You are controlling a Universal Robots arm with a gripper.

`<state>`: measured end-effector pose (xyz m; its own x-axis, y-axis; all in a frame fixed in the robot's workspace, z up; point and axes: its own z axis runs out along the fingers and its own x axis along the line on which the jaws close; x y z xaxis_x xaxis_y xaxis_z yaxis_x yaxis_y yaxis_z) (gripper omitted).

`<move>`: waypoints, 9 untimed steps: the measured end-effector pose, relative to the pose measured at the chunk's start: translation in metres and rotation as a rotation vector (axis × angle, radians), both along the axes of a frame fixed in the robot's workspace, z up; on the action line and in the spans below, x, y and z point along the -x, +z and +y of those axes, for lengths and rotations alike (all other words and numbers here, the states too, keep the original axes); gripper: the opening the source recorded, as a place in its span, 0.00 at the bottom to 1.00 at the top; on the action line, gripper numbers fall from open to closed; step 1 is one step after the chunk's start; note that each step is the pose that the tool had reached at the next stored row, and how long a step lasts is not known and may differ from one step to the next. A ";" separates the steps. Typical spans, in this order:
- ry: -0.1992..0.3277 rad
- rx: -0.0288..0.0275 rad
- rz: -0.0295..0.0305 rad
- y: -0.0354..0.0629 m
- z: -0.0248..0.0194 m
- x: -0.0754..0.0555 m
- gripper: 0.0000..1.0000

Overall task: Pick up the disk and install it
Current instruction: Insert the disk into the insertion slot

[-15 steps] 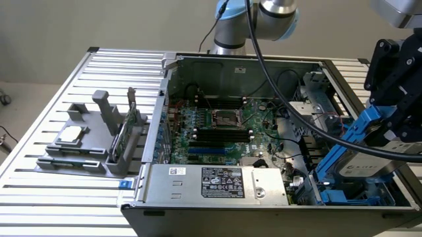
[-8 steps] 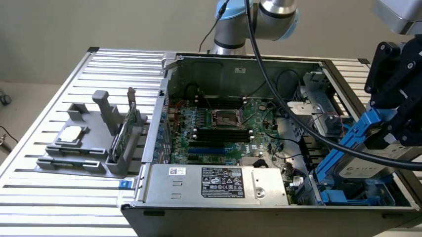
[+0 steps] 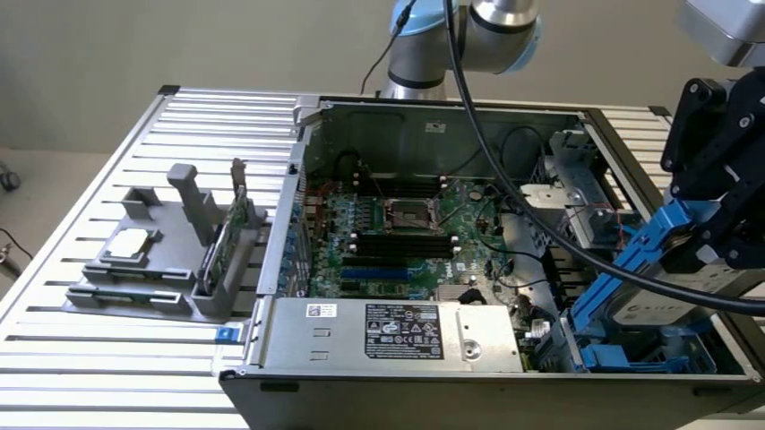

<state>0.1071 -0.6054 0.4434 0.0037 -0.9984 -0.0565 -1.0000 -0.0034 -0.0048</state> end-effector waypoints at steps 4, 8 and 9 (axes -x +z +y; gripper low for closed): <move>0.004 0.0002 0.0013 -0.0011 -0.0010 -0.001 0.33; 0.007 0.0002 0.0022 -0.0034 -0.0016 -0.002 0.33; 0.008 0.0001 0.0024 -0.0039 -0.0018 -0.002 0.33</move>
